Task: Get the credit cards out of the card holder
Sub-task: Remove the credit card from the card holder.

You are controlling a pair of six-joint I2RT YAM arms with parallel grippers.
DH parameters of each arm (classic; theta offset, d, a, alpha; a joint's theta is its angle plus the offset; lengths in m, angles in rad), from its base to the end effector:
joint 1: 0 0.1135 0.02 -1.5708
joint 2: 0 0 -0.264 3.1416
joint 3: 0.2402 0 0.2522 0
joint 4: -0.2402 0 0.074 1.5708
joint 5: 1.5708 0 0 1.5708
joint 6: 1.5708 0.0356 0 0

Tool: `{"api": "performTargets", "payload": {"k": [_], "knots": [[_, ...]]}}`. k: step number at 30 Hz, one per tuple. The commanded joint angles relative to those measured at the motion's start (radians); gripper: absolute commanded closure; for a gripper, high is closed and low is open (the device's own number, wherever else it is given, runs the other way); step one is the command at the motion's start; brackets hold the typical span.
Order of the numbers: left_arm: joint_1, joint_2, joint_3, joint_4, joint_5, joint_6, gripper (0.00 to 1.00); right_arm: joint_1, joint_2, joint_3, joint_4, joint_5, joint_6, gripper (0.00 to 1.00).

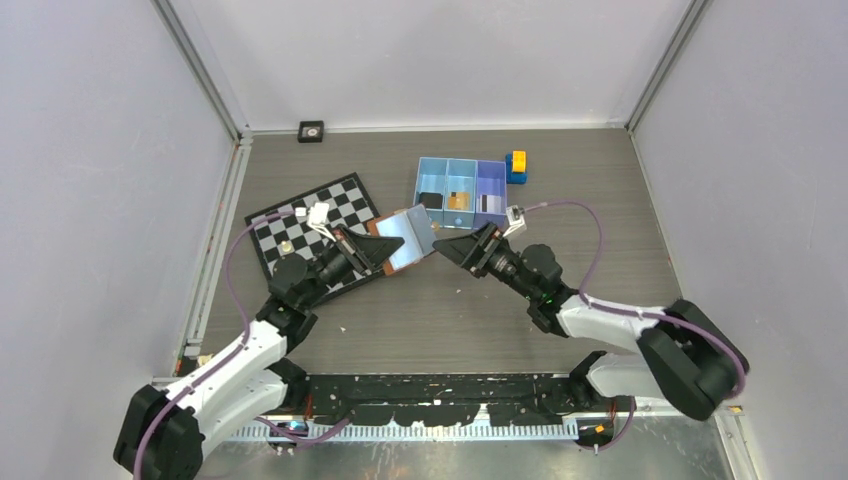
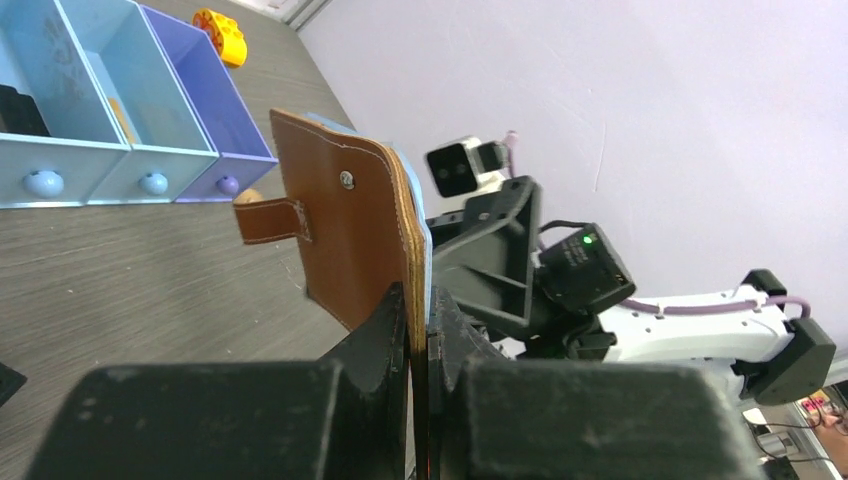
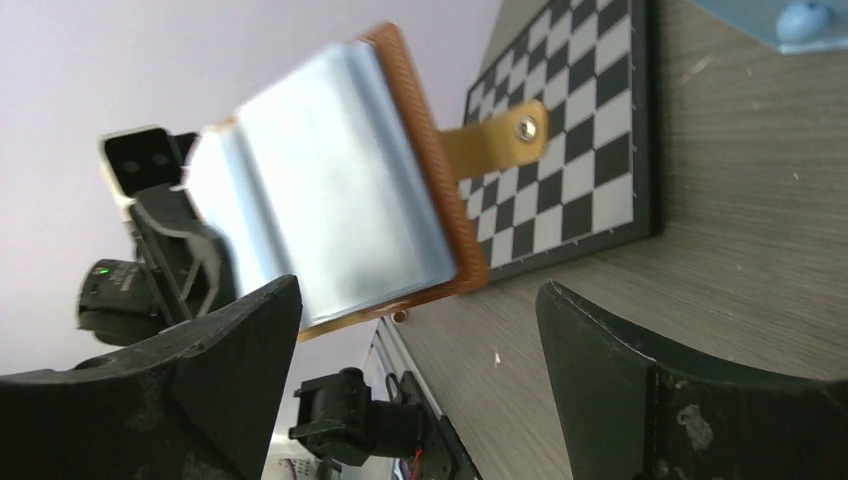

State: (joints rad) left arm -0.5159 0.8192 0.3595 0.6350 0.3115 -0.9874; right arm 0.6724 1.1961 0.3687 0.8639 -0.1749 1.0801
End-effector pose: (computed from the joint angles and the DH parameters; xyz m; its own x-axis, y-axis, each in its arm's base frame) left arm 0.1617 -0.1043 0.2703 -0.5274 -0.6142 -0.5870 0.5299 0.3023 -0.7924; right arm 0.1857 0.1558 0.2234 -0.6475 0.5947 -0.4765 -0.3783 0.2919 0.8784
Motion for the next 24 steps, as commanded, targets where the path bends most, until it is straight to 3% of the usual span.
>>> {"api": "performTargets", "payload": {"k": [1, 4, 8, 15, 24], "knots": [[-0.002, 0.046, -0.003, 0.187, 0.042, -0.026, 1.00, 0.010, 0.162, 0.013, 0.275, -0.043, 0.102, 0.08], [-0.002, 0.071, -0.027, 0.271, 0.036, -0.043, 1.00, 0.015, 0.240, -0.012, 0.453, -0.043, 0.188, 0.08], [-0.003, 0.095, -0.047, 0.321, 0.022, -0.058, 1.00, 0.017, 0.290, -0.024, 0.560, -0.037, 0.248, 0.08], [-0.003, 0.161, -0.048, 0.389, 0.045, -0.097, 1.00, 0.030, 0.274, -0.028, 0.572, -0.029, 0.258, 0.08], [-0.003, 0.169, -0.044, 0.341, 0.036, -0.091, 1.00, 0.028, 0.166, -0.088, 0.545, 0.053, 0.198, 0.08]]}}
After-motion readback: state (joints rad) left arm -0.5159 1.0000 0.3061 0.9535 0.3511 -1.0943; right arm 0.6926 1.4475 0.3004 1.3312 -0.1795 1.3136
